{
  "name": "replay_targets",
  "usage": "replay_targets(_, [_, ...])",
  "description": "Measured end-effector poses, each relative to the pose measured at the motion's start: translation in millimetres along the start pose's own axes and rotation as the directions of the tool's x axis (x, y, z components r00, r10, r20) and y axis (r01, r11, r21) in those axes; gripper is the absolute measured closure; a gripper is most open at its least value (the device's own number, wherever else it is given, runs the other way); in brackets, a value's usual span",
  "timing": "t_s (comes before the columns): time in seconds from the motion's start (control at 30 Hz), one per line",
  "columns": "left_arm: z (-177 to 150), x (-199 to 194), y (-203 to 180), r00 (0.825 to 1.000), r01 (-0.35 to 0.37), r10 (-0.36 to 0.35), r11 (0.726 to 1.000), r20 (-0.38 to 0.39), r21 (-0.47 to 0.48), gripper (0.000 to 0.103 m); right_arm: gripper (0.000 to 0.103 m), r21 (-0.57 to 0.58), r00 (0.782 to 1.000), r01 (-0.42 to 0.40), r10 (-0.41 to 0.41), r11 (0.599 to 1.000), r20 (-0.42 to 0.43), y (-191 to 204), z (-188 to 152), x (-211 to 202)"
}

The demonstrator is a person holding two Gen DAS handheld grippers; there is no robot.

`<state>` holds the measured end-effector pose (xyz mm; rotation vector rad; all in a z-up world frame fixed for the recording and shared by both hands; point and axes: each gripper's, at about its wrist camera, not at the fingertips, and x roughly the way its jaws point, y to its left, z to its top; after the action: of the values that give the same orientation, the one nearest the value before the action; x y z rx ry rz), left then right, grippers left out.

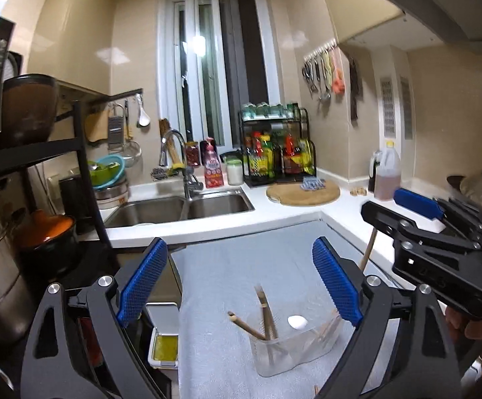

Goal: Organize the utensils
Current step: 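Open both tools to drop the chopsticks into the clear holder, then move both tools back down to the fork and last chopstick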

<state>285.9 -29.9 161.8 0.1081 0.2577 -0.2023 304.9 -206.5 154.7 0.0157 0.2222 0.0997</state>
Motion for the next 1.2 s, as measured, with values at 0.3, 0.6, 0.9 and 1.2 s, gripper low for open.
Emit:
replay_targets(0.3, [-24, -23, 3, 0.998, -0.045, 0.042, 0.997, -0.051, -0.057, 0.010, 0.025, 0.010, 1.000, 0.021, -0.021, 1.000, -0.007, 5, -17, -40])
replay_targets(0.6, [-75, -70, 2, 0.990, -0.076, 0.063, 0.992, -0.126, -0.101, 0.010, 0.024, 0.041, 0.994, -0.004, 0.008, 0.999, -0.107, 22, -60, -93])
replay_targets(0.9, [-123, -118, -6, 0.981, -0.085, 0.061, 0.988, -0.184, -0.125, 0.010, 0.024, 0.057, 0.985, -0.002, 0.012, 0.998, -0.172, 37, -111, -145])
replay_targets(1.2, [-165, -149, -9, 0.970, -0.099, 0.068, 0.987, -0.235, -0.125, 0.010, 0.024, 0.073, 0.974, 0.007, 0.010, 0.997, -0.227, 42, -157, -179])
